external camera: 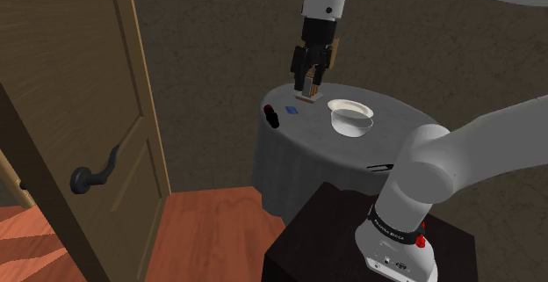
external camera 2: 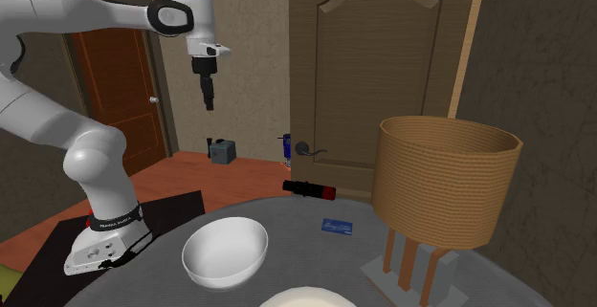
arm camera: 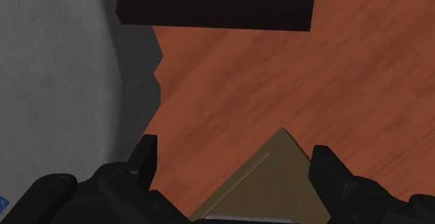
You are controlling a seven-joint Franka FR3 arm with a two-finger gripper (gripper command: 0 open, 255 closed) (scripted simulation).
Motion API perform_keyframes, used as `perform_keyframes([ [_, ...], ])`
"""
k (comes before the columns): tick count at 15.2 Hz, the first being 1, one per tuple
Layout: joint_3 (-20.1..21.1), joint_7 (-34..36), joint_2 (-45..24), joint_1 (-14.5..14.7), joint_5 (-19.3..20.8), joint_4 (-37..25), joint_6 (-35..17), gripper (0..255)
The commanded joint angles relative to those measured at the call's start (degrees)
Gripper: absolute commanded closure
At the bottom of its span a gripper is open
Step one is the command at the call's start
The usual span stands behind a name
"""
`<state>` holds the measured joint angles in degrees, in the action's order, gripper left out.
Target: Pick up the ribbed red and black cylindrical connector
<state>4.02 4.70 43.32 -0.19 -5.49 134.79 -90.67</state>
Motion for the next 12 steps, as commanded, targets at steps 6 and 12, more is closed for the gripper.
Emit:
perform_keyframes([
  [6,-0.5,0.1,-9.0,-2.2,2.4,-0.8,-6.8,0],
  [12,-1.4,1.0,-20.6,-4.8,5.5,-3.8,-13.7,0],
])
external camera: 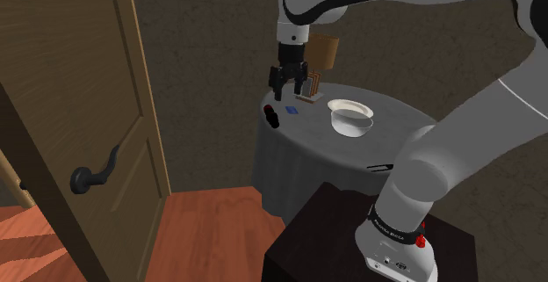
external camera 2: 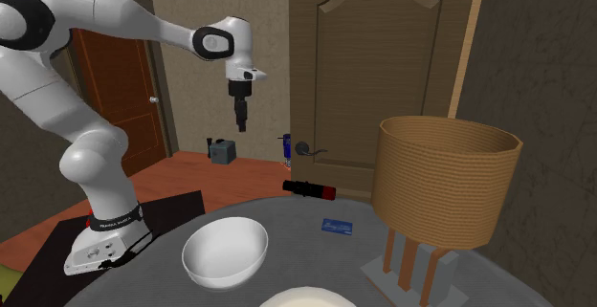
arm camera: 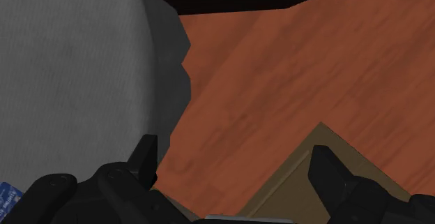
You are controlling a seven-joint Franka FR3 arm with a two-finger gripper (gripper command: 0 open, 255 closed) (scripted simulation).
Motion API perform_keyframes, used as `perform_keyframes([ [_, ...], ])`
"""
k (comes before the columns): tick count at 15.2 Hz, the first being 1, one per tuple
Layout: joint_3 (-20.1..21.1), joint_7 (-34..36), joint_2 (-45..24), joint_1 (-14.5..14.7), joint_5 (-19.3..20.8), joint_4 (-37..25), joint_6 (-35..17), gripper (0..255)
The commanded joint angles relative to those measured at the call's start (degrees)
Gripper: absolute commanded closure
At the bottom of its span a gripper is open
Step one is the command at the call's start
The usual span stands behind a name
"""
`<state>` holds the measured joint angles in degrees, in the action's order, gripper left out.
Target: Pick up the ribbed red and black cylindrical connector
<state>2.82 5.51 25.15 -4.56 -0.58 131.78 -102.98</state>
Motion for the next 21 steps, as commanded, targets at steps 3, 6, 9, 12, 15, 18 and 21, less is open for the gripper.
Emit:
perform_keyframes([
  [3,-0.7,0.8,-8.5,-1.7,2.1,-3.2,-4.2,0],
  [6,-1.3,1.5,-14.6,-2.8,3.6,-6.1,-6.6,0],
  [9,-2.0,2.2,-20.7,-3.7,5.1,-9.6,-8.5,0],
  [12,-2.8,2.9,-26.9,-4.6,6.5,-13.7,-9.9,0],
  [15,-3.7,3.6,-33.0,-5.5,7.6,-18.2,-10.7,0],
  [18,-4.7,4.1,-39.2,-6.2,8.6,-23.4,-11.1,0],
  [21,-5.5,4.4,-44.3,-6.9,9.2,-28.0,-11.1,0],
])
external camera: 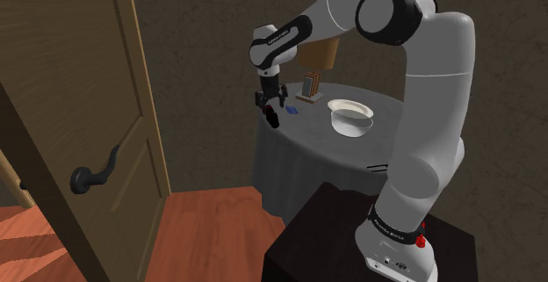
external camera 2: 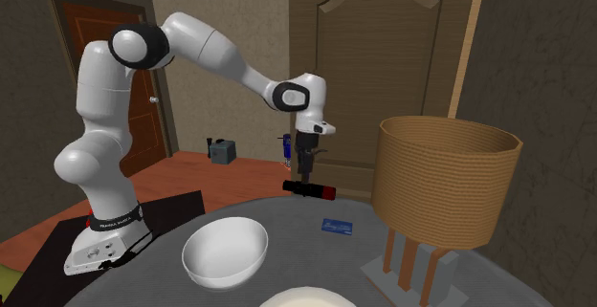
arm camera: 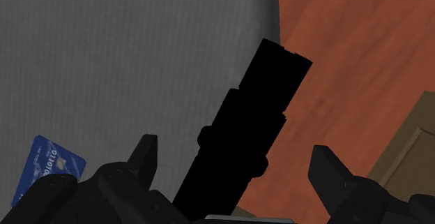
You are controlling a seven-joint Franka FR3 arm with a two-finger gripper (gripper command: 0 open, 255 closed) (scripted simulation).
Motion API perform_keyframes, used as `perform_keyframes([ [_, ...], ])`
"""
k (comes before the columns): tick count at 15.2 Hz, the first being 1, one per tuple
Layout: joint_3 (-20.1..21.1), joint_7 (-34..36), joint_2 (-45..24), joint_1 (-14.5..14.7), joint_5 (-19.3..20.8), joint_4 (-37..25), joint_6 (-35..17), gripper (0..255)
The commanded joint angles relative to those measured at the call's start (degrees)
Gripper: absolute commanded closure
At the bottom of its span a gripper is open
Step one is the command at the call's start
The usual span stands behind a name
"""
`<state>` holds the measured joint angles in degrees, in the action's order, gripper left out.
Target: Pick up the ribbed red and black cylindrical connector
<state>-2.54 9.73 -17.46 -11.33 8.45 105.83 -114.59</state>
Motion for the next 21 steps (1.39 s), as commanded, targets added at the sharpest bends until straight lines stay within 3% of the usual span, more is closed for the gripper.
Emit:
perform_keyframes([
  [1,-0.2,0.3,-2.1,-0.1,0.2,-1.8,-0.1,0],
  [9,-0.2,0.9,-4.6,-0.1,0.3,-0.1,-4.3,0],
  [10,-0.2,0.9,-4.4,-0.2,0.4,0.1,-4.3,255],
  [21,-0.2,0.7,-3.7,-0.1,0.3,-0.5,-3.0,255],
])
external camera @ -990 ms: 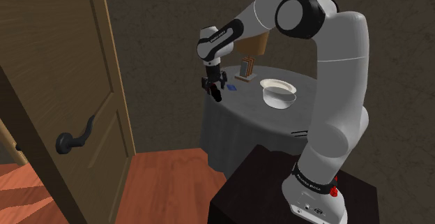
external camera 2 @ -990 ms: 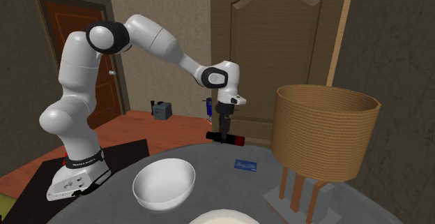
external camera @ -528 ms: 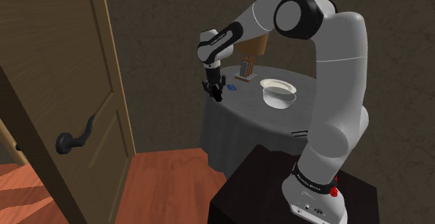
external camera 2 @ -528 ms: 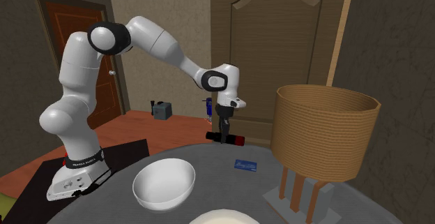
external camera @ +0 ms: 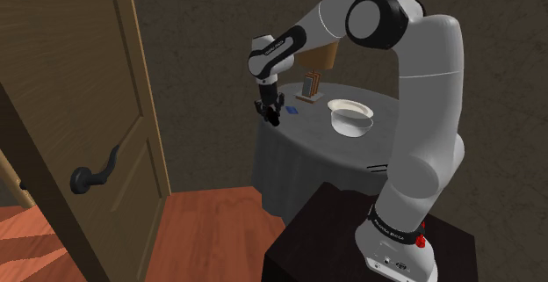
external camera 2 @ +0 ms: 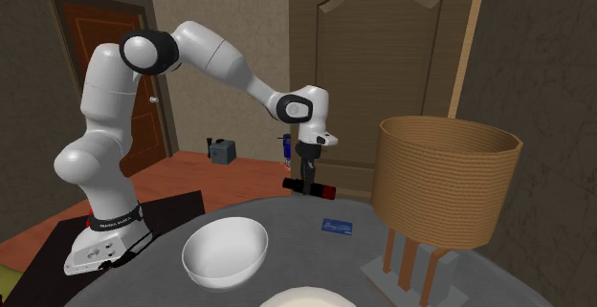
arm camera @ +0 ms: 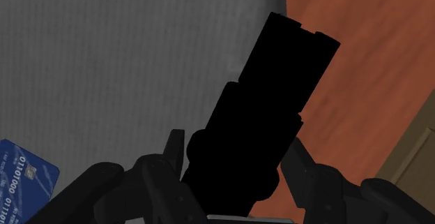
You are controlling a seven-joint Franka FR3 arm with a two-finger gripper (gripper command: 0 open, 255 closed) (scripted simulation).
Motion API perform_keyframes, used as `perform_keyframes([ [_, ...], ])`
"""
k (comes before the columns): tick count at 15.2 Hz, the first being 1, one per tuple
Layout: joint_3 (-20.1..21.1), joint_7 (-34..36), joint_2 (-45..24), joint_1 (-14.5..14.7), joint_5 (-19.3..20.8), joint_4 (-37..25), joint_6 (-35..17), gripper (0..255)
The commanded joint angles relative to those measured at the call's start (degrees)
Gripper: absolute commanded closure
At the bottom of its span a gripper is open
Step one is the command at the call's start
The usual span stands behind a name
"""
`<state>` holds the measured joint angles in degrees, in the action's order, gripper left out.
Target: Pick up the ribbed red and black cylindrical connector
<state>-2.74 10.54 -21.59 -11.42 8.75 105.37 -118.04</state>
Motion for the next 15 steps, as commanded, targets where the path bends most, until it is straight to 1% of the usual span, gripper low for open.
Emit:
perform_keyframes([
  [1,0.0,-0.2,0.8,0.0,0.0,-0.3,1.1,255],
  [13,0.1,-1.3,4.6,0.1,-0.4,-4.3,8.9,255],
  [15,0.1,-1.3,4.7,0.1,-0.4,-4.4,9.0,255],
])
